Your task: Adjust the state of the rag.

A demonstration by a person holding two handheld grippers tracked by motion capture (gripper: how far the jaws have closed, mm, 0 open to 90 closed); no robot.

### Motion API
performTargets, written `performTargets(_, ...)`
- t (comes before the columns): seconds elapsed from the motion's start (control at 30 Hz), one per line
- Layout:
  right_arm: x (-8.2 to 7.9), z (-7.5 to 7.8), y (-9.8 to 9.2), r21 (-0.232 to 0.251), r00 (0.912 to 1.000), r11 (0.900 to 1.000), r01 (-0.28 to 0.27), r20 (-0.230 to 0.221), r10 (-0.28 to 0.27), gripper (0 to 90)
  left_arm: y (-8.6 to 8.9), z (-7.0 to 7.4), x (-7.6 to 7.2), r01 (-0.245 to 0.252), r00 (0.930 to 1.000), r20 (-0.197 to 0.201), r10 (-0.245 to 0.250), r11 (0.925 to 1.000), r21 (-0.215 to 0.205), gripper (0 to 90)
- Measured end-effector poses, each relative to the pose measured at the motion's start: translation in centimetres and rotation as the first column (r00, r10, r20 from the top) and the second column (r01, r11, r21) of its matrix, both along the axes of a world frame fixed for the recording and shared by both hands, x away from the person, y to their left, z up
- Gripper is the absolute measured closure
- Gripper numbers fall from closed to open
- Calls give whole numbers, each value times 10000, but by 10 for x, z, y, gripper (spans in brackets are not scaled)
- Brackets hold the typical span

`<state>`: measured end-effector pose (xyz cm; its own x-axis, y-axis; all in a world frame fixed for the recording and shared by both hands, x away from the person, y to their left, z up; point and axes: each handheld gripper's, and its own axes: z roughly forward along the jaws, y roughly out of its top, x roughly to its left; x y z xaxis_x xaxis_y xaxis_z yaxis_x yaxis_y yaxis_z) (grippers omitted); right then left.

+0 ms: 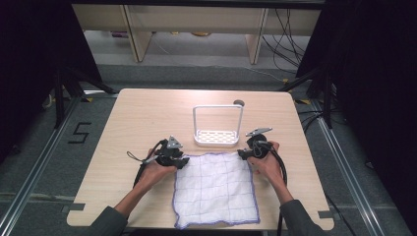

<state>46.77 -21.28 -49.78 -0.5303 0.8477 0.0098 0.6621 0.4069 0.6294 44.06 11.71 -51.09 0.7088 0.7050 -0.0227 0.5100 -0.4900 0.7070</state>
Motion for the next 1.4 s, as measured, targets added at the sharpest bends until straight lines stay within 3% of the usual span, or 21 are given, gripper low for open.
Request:
performTargets(0.13, 0, -1, 0, 17, 9995, 10000, 20, -326, -20, 493, 1, -1, 2, 68, 10000, 4, -68, 9998, -192, 750)
performTargets(0.2, 1, -2, -1, 128, 9996, 9998, -177, -223, 180, 545, 2, -1, 3, 95, 9998, 174, -92, 9998, -149, 792)
performTargets(0.33, 1, -2, -3, 561, 9993, 9984, -95, -367, 116, 704, 6, 0, 5, -4, 9995, 315, 13, 9996, -273, 815)
performTargets(0.5, -4, 4, -3, 525, 9985, 9981, -325, -418, 347, 847, 6, 2, 4, 49, 9991, 417, -34, 9993, -370, 822)
performTargets(0.63, -4, 7, -5, 367, 9955, 9956, -867, 406, 852, 863, 8, 3, 4, 24, 9988, 490, 2, 9986, -532, 822)
performTargets(0.67, -4, 9, -6, 403, 9952, 9950, -910, 406, 894, 864, 9, 4, 4, 138, 9986, 518, -116, 9990, -423, 823)
performTargets(0.77, -9, 13, -4, 756, 9979, 9952, -620, 255, 602, 866, 10, 7, 4, 68, 9978, 663, -26, 9980, -629, 823)
performTargets(0.8, -8, 15, -6, 451, 9938, 9942, -980, 575, 953, 867, 10, 9, 4, 55, 9977, 672, -9, 9977, -680, 823)
performTargets(1.03, -13, 34, -9, 796, 9928, 9911, -1066, 640, 1016, 870, 17, 16, 6, -65, 9963, 843, 169, 9924, -1225, 822)
performTargets(1.2, -14, 38, -12, 930, 9906, 9890, -1147, 855, 1068, 870, 16, 18, 6, -29, 9950, 977, 186, 9874, -1583, 822)
performTargets(1.23, -16, 40, -11, 1013, 9921, 9892, -1057, 783, 980, 871, 17, 19, 6, 119, 9953, 965, 17, 9901, -1401, 822)
performTargets(1.27, -14, 39, -12, 924, 9877, 9876, -1272, 1026, 1177, 870, 17, 20, 7, 145, 9945, 1048, 1, 9902, -1387, 821)
performTargets(1.4, -15, 40, -13, 1032, 9889, 9874, -1199, 1001, 1096, 870, 19, 23, 9, 256, 9938, 1110, -92, 9887, -1478, 817)
